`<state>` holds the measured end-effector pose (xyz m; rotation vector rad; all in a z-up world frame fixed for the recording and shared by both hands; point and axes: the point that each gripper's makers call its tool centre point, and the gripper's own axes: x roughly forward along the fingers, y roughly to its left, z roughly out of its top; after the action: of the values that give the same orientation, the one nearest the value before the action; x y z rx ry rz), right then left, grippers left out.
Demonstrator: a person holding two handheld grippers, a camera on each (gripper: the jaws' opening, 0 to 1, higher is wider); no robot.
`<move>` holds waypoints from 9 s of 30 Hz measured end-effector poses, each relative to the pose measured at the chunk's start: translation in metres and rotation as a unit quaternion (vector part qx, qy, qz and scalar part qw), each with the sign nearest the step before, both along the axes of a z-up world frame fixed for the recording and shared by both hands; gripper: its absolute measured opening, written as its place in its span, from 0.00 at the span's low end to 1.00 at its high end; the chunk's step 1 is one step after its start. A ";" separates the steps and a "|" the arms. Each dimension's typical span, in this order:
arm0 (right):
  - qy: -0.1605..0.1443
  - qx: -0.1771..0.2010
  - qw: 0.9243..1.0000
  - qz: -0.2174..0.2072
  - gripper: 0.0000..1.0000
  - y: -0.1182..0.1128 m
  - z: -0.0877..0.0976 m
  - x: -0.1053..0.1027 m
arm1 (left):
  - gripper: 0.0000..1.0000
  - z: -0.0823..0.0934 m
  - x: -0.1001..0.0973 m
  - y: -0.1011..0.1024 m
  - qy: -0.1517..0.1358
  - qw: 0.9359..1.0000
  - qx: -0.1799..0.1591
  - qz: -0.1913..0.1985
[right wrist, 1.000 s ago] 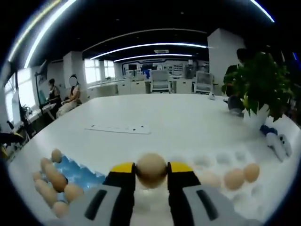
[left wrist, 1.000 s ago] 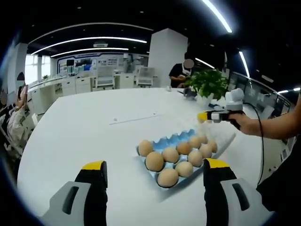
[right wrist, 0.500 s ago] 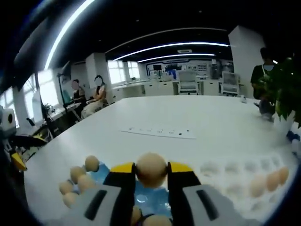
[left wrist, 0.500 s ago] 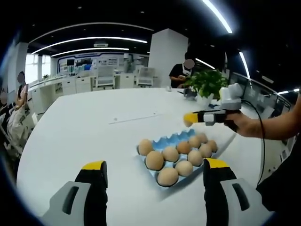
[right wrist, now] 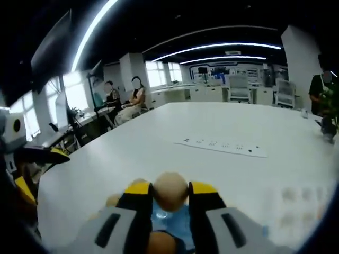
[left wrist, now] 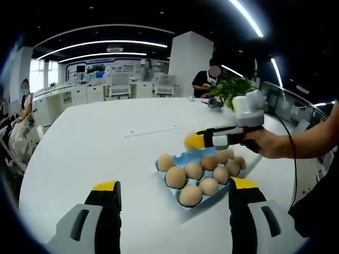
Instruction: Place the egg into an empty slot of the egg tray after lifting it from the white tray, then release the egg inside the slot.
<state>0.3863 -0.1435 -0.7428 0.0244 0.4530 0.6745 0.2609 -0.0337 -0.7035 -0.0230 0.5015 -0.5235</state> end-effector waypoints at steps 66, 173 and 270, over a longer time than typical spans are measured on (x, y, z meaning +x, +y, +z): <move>0.024 -0.032 0.999 -0.013 0.24 -0.059 -0.017 -0.023 | 0.83 0.004 0.000 -0.014 -0.007 1.000 -0.003 -0.012; 0.049 -0.010 0.999 0.002 0.26 -0.030 -0.032 -0.005 | 0.83 0.003 0.001 -0.027 -0.003 1.000 0.000 0.009; -0.062 -0.061 0.959 -0.270 0.25 -0.296 0.022 0.014 | 0.82 0.008 0.005 -0.036 -0.004 1.000 0.006 -0.006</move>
<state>0.4000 -0.4398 -0.7205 -0.0115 0.3436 0.1093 0.2655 -0.0696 -0.6955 -0.0062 0.4972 -0.5321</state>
